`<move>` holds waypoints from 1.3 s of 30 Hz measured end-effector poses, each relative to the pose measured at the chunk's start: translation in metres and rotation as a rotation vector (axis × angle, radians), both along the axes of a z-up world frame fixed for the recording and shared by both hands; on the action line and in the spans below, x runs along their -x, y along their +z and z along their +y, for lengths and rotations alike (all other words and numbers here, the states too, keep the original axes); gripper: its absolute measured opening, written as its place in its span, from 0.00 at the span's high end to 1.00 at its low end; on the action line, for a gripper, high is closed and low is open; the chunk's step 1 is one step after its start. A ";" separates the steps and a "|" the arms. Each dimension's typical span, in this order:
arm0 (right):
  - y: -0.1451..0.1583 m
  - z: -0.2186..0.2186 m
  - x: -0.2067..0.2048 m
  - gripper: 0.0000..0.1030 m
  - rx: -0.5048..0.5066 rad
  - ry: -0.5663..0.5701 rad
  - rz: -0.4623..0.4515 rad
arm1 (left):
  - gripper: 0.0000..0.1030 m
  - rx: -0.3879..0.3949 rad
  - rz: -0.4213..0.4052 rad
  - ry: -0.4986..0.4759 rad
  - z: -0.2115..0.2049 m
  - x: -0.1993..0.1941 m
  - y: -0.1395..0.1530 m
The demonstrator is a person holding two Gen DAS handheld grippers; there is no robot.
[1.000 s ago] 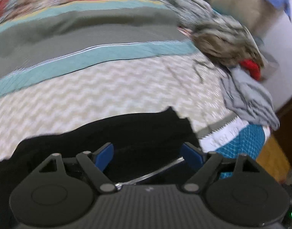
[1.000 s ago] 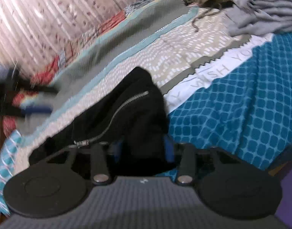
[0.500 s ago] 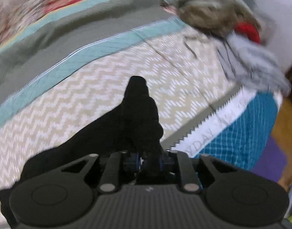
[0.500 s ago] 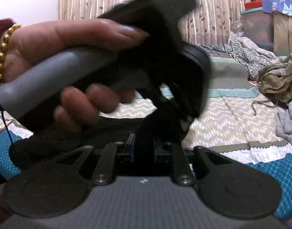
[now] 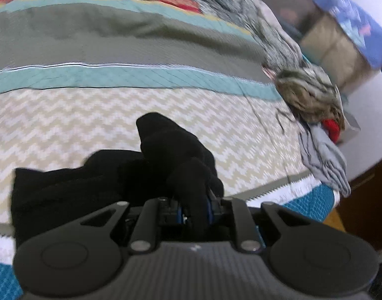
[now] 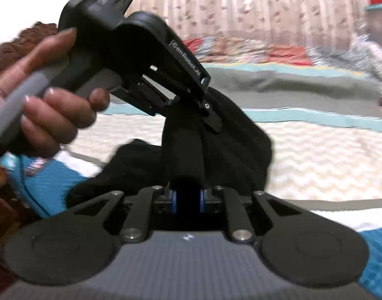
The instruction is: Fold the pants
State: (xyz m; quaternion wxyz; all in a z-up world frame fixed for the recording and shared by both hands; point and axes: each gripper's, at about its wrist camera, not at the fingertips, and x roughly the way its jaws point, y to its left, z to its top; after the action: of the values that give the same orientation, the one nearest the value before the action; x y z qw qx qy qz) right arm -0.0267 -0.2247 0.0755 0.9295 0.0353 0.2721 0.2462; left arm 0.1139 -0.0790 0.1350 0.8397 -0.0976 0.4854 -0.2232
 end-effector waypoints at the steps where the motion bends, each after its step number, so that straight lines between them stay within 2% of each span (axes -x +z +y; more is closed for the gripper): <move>1: 0.003 0.007 -0.003 0.82 -0.006 0.026 0.012 | 0.85 0.002 -0.006 0.016 0.010 0.001 0.001; 7: 0.012 0.057 -0.014 0.83 0.003 0.163 0.042 | 0.85 0.037 -0.028 0.139 0.083 0.008 0.001; 10: 0.011 0.081 -0.019 0.82 0.028 0.228 0.053 | 0.85 0.064 -0.019 0.190 0.118 0.013 -0.010; 13: 0.004 0.102 -0.025 0.82 0.030 0.273 0.107 | 0.85 0.063 -0.010 0.238 0.143 0.017 -0.025; 15: -0.006 0.115 -0.033 0.80 0.031 0.294 0.157 | 0.83 0.044 0.000 0.268 0.155 0.016 -0.040; 17: -0.022 0.125 -0.040 0.69 0.039 0.310 0.222 | 0.80 0.002 0.039 0.298 0.159 0.010 -0.062; 19: -0.038 0.132 -0.042 0.61 0.054 0.331 0.269 | 0.70 -0.065 0.069 0.325 0.160 0.008 -0.086; 21: -0.039 0.128 -0.042 0.61 0.030 0.316 0.298 | 0.65 -0.144 0.035 0.309 0.149 0.012 -0.100; 23: -0.031 0.115 -0.041 0.61 -0.017 0.304 0.318 | 0.62 -0.212 -0.031 0.292 0.137 0.019 -0.097; 26: -0.012 0.083 -0.031 0.61 -0.120 0.293 0.292 | 0.52 -0.282 -0.078 0.284 0.131 0.023 -0.084; 30: 0.012 0.040 -0.031 0.61 -0.136 0.192 0.187 | 0.52 -0.195 -0.119 0.361 0.149 0.035 -0.057; 32: 0.013 0.025 -0.042 0.62 -0.128 0.115 0.190 | 0.54 -0.154 -0.159 0.400 0.152 0.044 -0.041; 35: 0.008 0.012 -0.073 0.70 -0.142 0.037 0.238 | 0.57 -0.090 -0.216 0.323 0.136 0.053 -0.024; 36: 0.005 0.011 -0.082 0.70 -0.151 0.030 0.255 | 0.59 -0.080 -0.232 0.277 0.127 0.056 -0.022; 39: -0.007 0.023 -0.111 0.70 -0.165 0.028 0.332 | 0.61 -0.117 -0.230 0.187 0.106 0.059 -0.031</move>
State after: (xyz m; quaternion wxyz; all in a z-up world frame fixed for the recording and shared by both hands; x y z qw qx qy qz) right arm 0.0841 -0.2016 0.0690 0.8623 0.1477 0.4013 0.2714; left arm 0.0544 0.0273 0.1036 0.9112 -0.0671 0.3867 -0.1253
